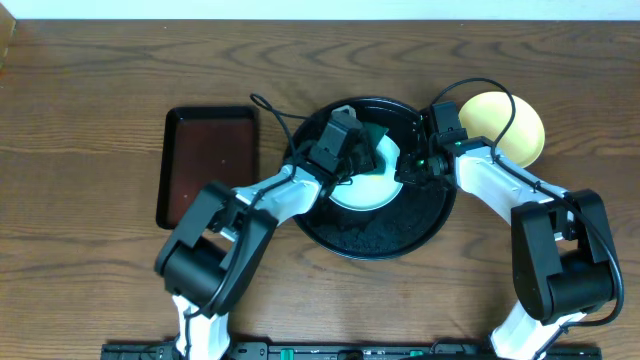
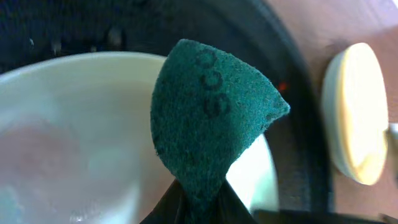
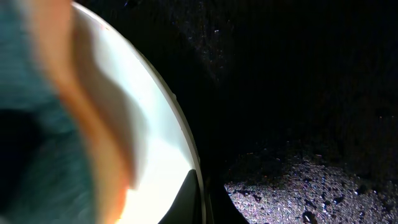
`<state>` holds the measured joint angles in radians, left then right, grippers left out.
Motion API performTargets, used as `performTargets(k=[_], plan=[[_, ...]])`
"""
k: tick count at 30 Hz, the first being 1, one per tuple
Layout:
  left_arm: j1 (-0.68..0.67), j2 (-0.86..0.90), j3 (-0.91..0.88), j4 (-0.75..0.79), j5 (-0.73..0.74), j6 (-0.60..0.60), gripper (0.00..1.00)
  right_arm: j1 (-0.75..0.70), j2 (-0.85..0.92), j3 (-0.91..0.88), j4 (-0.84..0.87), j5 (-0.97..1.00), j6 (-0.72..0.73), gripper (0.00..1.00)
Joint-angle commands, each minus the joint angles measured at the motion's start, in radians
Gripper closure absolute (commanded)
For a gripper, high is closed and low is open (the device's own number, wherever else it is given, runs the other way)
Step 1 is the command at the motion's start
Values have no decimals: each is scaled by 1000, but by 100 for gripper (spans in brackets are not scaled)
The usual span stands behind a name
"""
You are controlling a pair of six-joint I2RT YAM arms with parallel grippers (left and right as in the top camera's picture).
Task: Clean dirty plates on tray and stack at the side
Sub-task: 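Scrub the green plate with the sponge while the right gripper holds it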
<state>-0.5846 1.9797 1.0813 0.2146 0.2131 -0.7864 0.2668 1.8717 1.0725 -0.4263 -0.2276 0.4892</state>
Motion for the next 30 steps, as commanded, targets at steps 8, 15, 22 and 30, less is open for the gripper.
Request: performTargets(k=[8, 15, 22, 30], plan=[[37, 89, -4, 29, -187, 54, 92, -11, 10, -3, -16, 65, 11, 99], [104, 83, -4, 26, -328, 201, 92, -11, 10, -3, -31, 66, 11, 99], [178, 29, -4, -16, -385, 218, 92, -11, 10, -3, -38, 66, 11, 99], [225, -156, -4, -89, -389, 218, 92, -11, 10, -3, -38, 66, 11, 99]])
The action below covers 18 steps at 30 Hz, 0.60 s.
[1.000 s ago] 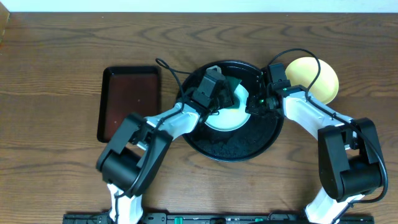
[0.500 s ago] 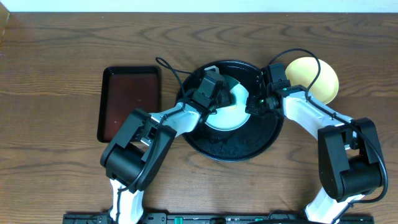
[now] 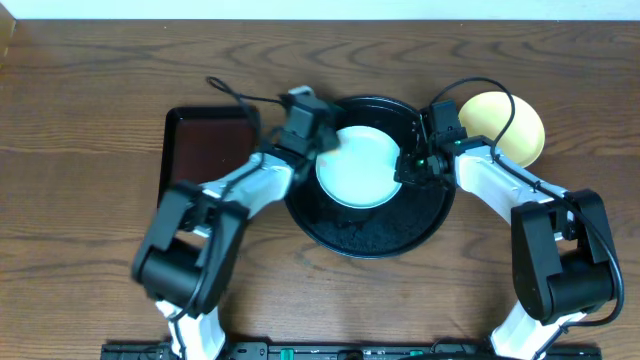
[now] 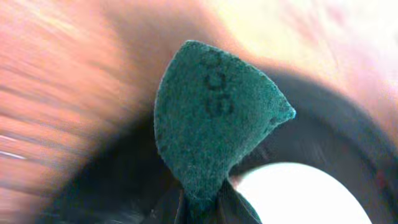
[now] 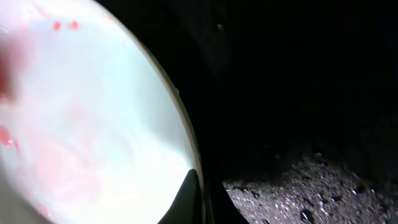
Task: Clean dirty plates on tray and stack at the side
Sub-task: 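Scrub the green plate with the sponge while the right gripper holds it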
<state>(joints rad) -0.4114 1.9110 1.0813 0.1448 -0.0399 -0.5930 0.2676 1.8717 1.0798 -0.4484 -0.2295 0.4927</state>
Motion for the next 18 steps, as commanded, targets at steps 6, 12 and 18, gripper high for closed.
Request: performTargets(k=[6, 12, 18], plan=[[43, -153, -4, -93, 236, -5, 92, -11, 10, -10, -10, 68, 8, 99], [-29, -103, -4, -97, 391, -78, 92, -11, 10, -10, 0, 68, 16, 99], [-103, -18, -4, 43, 391, -105, 92, -11, 10, -10, 2, 67, 27, 99]])
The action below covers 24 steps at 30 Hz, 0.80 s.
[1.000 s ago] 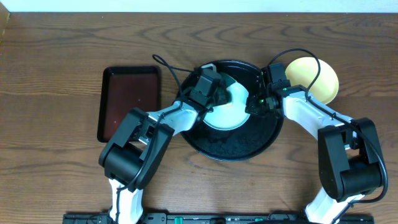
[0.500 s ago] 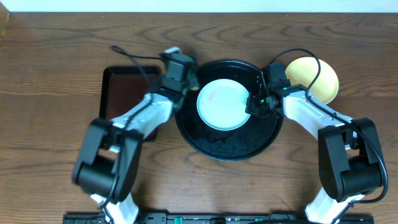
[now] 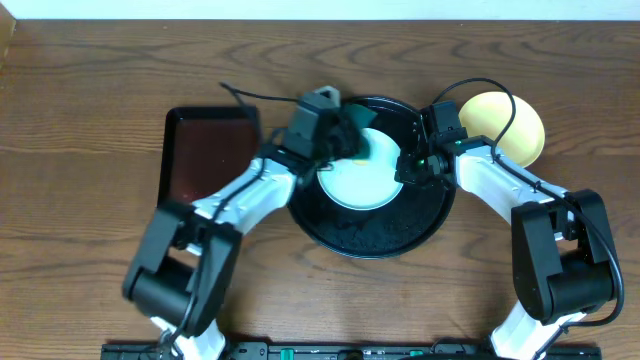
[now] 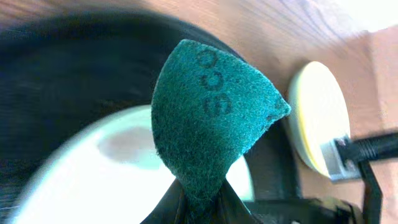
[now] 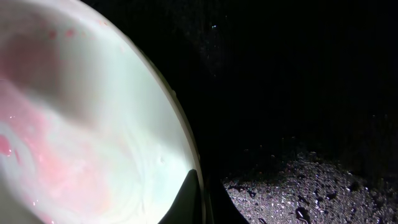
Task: Clean dirty plates on tray and stack at the side
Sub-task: 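Scrub the green plate with the sponge while the right gripper holds it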
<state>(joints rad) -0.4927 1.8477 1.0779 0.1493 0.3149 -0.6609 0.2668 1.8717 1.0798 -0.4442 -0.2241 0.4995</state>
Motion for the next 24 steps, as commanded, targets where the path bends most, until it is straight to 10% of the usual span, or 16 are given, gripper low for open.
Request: performTargets(k=[1, 24], plan=[[-29, 65, 0, 73, 37, -65, 92, -11, 10, -10, -5, 61, 20, 99], [-29, 291, 0, 521, -103, 93, 92, -11, 10, -10, -5, 62, 19, 99]])
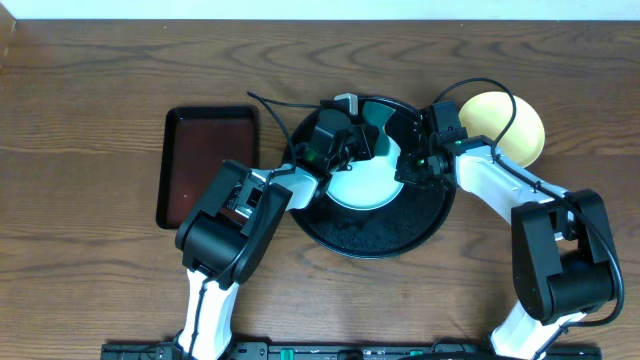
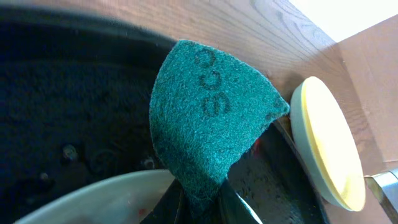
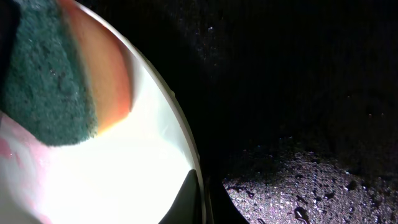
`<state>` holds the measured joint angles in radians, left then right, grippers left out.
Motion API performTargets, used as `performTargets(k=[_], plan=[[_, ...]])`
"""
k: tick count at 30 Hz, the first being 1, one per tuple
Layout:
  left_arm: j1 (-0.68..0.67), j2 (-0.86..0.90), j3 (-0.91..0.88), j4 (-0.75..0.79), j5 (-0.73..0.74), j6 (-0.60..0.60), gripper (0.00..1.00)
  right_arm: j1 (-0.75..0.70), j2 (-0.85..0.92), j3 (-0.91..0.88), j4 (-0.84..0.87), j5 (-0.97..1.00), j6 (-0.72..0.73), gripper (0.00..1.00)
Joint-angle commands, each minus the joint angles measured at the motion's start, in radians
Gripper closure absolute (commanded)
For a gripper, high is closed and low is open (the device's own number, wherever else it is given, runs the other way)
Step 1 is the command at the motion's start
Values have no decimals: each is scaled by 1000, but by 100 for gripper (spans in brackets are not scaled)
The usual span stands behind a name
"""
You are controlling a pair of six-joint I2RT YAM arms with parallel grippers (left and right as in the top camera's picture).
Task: Clean dirty plates on tray and stack at the side
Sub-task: 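Scrub the green plate with the sponge while the right gripper holds it, then return the sponge to the rectangular tray and release it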
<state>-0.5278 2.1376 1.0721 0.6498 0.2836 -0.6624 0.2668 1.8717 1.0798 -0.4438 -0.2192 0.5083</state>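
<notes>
A white plate (image 1: 358, 182) with pink smears lies in the round black tray (image 1: 372, 232). My left gripper (image 1: 352, 140) is shut on a green scouring pad (image 2: 211, 124), held at the plate's far edge. The pad also shows in the right wrist view, as a green pad (image 3: 46, 93) pressed on the plate's upper left. My right gripper (image 1: 405, 168) is shut on the plate's right rim (image 3: 186, 155). A yellow plate (image 1: 505, 125) lies on the table to the right of the tray.
A dark rectangular tray (image 1: 208, 165) lies to the left of the round tray. The round tray's floor (image 3: 298, 186) is wet with droplets. Cables run over the round tray's far rim.
The left gripper with the pad has moved right and toward the plate's far edge. The pad now shows on the plate in the right wrist view. The right gripper still holds the rim.
The pad was over the plate's middle with the right gripper holding the rim. Then the left gripper was at the tray's far left rim, off the plate. It was then back over the plate's left part, and now the pad sits at the plate's far edge.
</notes>
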Motion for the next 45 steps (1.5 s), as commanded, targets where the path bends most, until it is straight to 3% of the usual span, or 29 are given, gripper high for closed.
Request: performTargets(k=[1, 10, 21, 25, 30, 33, 38, 45], plan=[[6, 1, 5, 26, -85, 108, 92, -11, 10, -10, -6, 57, 11, 99], [6, 1, 5, 24, -335, 324, 92, -11, 10, -10, -21, 57, 10, 99], [6, -100, 5, 61, -678, 496, 92, -11, 10, -10, -39, 58, 6, 99], [15, -219, 5, -102, -707, 491, 92, -11, 10, -10, -38, 58, 7, 99], [53, -423, 5, -503, -678, 318, 92, -11, 5, -4, -27, 57, 7, 99], [106, -556, 5, -818, -541, 209, 93, -11, -2, 10, -23, 58, 7, 99], [165, -666, 5, -1167, -485, 125, 92, -11, -5, 44, -26, 58, 7, 99], [221, -677, 5, -1328, -486, 125, 93, -11, -9, 109, -82, 61, 7, 99]])
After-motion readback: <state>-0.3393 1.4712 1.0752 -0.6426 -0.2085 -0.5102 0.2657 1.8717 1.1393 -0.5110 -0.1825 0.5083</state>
